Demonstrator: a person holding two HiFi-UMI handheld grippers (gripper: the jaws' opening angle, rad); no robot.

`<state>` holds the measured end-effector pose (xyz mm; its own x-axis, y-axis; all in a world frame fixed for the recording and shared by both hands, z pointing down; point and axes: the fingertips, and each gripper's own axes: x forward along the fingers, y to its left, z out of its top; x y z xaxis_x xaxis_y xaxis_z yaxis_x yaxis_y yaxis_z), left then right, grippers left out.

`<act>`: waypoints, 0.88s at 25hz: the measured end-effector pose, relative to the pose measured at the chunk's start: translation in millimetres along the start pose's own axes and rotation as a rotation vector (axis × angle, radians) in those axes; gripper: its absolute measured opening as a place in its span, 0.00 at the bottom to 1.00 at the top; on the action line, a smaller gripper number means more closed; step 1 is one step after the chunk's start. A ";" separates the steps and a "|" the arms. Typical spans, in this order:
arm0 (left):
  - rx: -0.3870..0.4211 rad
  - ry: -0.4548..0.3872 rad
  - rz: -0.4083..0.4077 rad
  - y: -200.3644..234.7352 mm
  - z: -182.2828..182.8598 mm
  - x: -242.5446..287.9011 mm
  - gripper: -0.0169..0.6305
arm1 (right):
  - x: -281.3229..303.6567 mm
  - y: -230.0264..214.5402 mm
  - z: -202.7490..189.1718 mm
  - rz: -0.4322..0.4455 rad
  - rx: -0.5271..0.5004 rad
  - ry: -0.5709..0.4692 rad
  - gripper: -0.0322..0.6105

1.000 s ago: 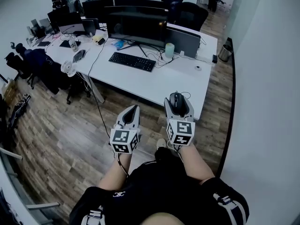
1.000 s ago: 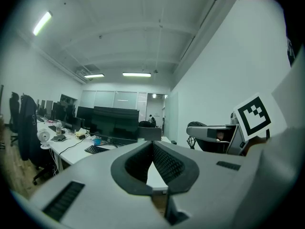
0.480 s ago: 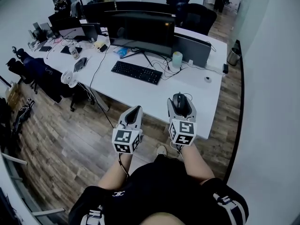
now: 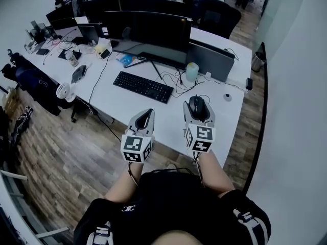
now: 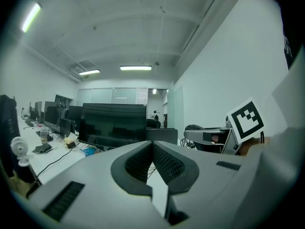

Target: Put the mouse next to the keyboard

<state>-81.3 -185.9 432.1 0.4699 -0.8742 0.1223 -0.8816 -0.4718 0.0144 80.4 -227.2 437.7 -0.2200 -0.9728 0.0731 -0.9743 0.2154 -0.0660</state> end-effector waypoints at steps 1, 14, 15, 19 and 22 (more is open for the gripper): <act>-0.002 0.004 -0.002 1.4 -0.2 9.7 0.05 | 9.6 -4.4 1.1 0.001 -0.002 0.000 0.53; -0.019 0.060 -0.025 21.3 -14.3 84.6 0.05 | 99.2 -38.4 -20.3 -0.018 0.030 0.042 0.53; -0.020 0.063 -0.030 23.8 -16.0 88.7 0.05 | 105.4 -40.0 -23.7 -0.023 0.031 0.042 0.53; -0.016 0.066 -0.048 39.5 -17.1 108.4 0.05 | 132.5 -44.2 -33.4 -0.042 0.031 0.030 0.53; -0.015 0.071 -0.066 55.0 -16.2 125.0 0.05 | 156.3 -45.1 -43.8 -0.061 0.023 0.048 0.53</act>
<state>-71.8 -319.3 464.3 0.5230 -0.8307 0.1907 -0.8497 -0.5258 0.0397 87.8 -385.1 495.7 -0.1631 -0.9787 0.1251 -0.9847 0.1535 -0.0826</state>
